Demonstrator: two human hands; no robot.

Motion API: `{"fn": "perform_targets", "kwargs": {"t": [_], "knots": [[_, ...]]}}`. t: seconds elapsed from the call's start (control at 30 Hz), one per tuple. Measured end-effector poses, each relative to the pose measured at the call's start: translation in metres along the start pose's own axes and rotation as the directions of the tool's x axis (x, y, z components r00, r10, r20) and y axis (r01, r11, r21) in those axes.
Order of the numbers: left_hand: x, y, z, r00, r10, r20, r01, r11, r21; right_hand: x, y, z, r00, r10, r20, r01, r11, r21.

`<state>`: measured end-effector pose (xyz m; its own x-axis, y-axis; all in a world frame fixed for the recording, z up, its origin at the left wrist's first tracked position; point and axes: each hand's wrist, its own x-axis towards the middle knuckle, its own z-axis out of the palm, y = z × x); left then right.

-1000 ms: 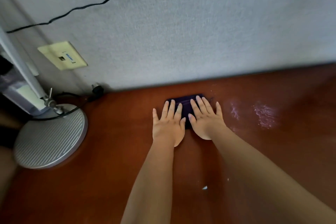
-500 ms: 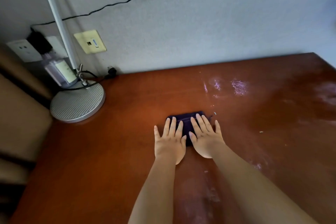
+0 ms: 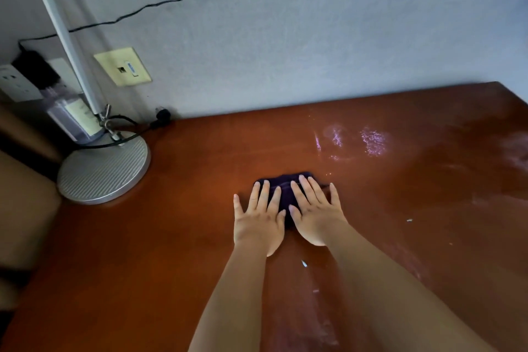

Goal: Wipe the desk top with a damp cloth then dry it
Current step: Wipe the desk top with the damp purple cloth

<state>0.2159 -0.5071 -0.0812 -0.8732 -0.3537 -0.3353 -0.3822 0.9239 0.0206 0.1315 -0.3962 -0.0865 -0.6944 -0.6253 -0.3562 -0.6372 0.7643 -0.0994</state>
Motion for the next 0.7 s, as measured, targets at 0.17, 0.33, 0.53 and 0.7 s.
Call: {"fn": "perform_targets", "kwargs": {"t": [0.17,0.33,0.53,0.7], "knots": [[0.049,-0.006,-0.015,1.000,-0.014,-0.017,0.013,1.000,-0.003,0.048,0.009,-0.017,1.000,-0.005,-0.008,0.005,1.000,0.011],[0.091,-0.013,-0.028,0.999,-0.036,-0.028,0.036,0.999,-0.018,0.091,0.015,-0.034,0.999,-0.013,-0.033,0.013,1.000,0.006],[0.105,-0.016,-0.033,0.998,-0.049,-0.030,0.048,0.998,-0.041,0.107,0.015,-0.040,0.999,-0.008,-0.035,0.009,1.000,0.006],[0.084,-0.014,-0.027,0.999,-0.040,-0.021,0.039,0.998,-0.044,0.086,0.011,-0.033,1.000,0.009,-0.025,-0.009,1.000,0.019]]}}
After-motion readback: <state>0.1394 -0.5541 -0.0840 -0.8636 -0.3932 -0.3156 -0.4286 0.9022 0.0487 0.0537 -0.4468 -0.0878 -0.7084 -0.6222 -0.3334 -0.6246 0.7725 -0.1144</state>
